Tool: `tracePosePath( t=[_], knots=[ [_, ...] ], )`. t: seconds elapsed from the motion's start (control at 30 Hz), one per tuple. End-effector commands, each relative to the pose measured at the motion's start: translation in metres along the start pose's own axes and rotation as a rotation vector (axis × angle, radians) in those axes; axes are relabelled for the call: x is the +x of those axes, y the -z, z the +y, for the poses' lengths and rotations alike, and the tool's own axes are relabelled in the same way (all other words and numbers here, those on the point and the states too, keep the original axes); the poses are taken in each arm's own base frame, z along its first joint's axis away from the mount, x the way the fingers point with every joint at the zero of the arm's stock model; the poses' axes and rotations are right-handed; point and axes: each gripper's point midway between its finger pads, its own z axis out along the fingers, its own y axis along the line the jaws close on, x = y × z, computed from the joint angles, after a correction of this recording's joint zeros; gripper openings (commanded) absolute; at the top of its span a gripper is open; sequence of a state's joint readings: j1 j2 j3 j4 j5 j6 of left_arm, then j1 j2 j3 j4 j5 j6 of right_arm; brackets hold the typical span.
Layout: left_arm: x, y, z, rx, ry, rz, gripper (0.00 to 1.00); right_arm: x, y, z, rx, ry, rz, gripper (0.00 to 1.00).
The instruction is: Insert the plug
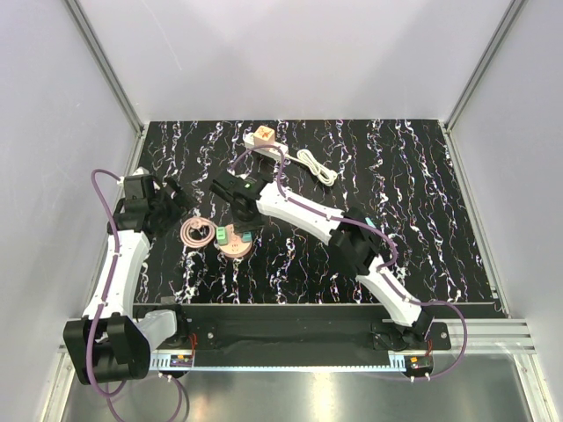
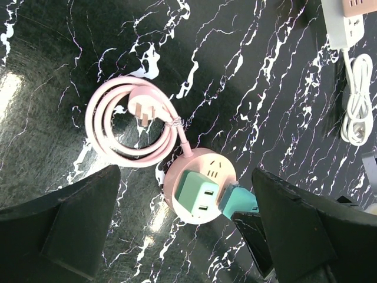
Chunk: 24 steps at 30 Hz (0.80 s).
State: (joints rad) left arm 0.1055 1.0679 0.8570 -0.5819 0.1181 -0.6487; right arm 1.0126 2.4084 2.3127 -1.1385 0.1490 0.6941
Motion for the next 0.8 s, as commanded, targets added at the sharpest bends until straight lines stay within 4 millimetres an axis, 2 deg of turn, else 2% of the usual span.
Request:
tracePosePath(
  t=[0.0, 0.07, 0.4, 0.77],
  knots=[
    [-0.011, 0.001, 0.003, -0.011, 0.017, -0.052, 0.99, 0.029, -0.038, -0.008, 0.086, 0.081, 0.093, 0.00],
    [-0.012, 0.001, 0.004, -0.021, 0.022, -0.057, 0.99, 0.035, -0.048, -0.011, 0.106, 0.109, 0.121, 0.00],
    [-0.014, 0.002, 0.012, -0.053, 0.043, -0.074, 0.99, 0.060, -0.074, -0.018, 0.160, 0.182, 0.191, 0.00],
    [-0.015, 0.001, 0.016, -0.067, 0.054, -0.080, 0.99, 0.069, -0.103, -0.014, 0.137, 0.236, 0.225, 0.00]
  ],
)
